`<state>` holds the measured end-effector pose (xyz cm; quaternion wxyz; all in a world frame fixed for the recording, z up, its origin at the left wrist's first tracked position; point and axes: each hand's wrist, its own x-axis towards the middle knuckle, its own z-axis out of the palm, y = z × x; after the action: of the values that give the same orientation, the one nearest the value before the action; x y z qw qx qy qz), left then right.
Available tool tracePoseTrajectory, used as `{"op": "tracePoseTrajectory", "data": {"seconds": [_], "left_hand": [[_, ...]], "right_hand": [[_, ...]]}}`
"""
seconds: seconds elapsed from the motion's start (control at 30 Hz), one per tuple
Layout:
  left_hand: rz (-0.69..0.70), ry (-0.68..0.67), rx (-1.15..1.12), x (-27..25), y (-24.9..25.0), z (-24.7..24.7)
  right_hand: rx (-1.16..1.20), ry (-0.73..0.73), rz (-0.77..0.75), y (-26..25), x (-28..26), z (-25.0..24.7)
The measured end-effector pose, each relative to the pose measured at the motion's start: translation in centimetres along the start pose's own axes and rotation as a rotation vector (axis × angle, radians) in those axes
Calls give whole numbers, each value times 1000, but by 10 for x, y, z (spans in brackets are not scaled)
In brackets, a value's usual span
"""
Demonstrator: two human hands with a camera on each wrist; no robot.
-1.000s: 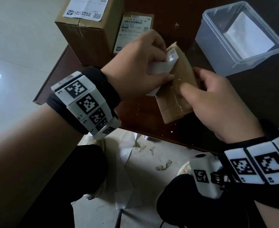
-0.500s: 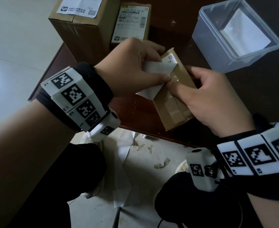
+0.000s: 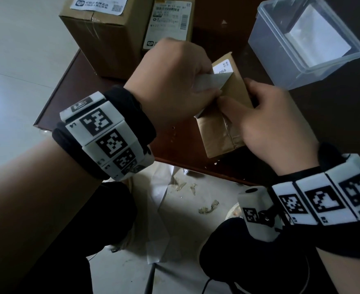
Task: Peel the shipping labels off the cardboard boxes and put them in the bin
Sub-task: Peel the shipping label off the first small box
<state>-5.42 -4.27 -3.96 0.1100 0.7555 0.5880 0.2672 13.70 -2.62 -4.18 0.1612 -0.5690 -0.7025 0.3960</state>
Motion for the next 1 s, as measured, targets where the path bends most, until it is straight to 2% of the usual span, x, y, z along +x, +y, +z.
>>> {"op": "tracePoseTrajectory", "data": {"seconds": [0.3, 0.53, 0.63, 0.77, 1.0], "left_hand": [[-84, -14, -62, 0, 3, -4], [-212, 78, -52, 1, -1, -2], [-257, 57, -101, 2, -2, 0], [-248, -24, -138, 2, -1, 0], [-191, -15, -62, -1, 10, -1]], "right_hand": [[5, -1, 31, 0, -1, 2], [69, -16, 62, -1, 0, 3], [85, -17, 77, -1, 1, 3], [71, -31, 62, 0, 1, 2], [65, 6, 5, 5, 2, 5]]}}
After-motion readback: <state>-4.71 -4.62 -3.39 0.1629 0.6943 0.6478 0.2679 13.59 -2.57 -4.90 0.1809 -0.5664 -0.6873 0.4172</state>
